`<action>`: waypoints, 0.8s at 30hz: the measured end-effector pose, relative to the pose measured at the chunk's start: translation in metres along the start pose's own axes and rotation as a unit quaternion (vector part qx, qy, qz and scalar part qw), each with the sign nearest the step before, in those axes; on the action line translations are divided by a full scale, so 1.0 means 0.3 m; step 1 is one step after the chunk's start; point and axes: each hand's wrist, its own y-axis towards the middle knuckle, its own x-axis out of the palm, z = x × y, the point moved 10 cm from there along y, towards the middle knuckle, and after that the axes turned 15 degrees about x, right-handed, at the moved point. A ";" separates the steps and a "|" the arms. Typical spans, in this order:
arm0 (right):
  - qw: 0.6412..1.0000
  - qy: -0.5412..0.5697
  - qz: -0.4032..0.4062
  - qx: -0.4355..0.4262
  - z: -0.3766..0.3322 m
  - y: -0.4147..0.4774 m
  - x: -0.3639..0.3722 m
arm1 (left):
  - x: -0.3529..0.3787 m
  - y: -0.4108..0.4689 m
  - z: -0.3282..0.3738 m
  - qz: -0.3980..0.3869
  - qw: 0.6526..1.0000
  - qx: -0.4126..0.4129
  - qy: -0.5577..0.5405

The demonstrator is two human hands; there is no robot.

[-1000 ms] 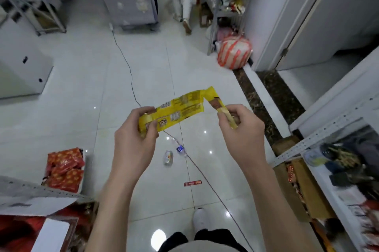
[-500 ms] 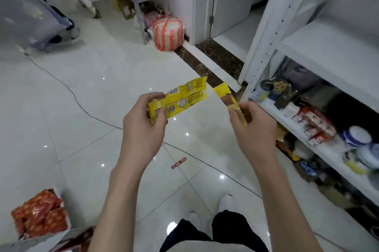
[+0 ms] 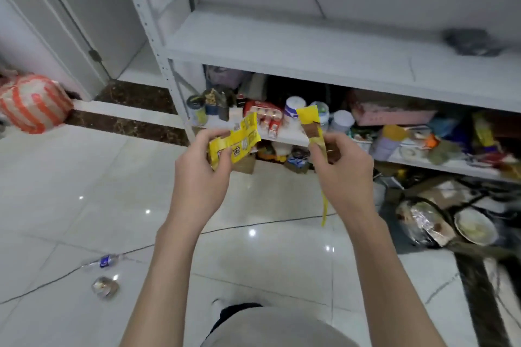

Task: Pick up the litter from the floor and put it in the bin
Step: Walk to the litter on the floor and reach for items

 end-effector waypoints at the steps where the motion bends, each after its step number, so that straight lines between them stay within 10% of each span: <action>1: 1.000 -0.002 0.021 0.010 0.060 0.015 -0.098 | 0.096 0.000 0.057 -0.017 1.000 0.017 -0.007; 13: 0.955 -0.014 0.223 0.195 0.806 -0.006 -1.153 | 1.148 -0.221 0.659 -0.240 0.961 0.116 -0.072; 24: 0.919 -0.033 0.277 0.278 1.228 0.182 -1.519 | 1.762 -0.186 0.807 -0.297 0.942 0.130 -0.085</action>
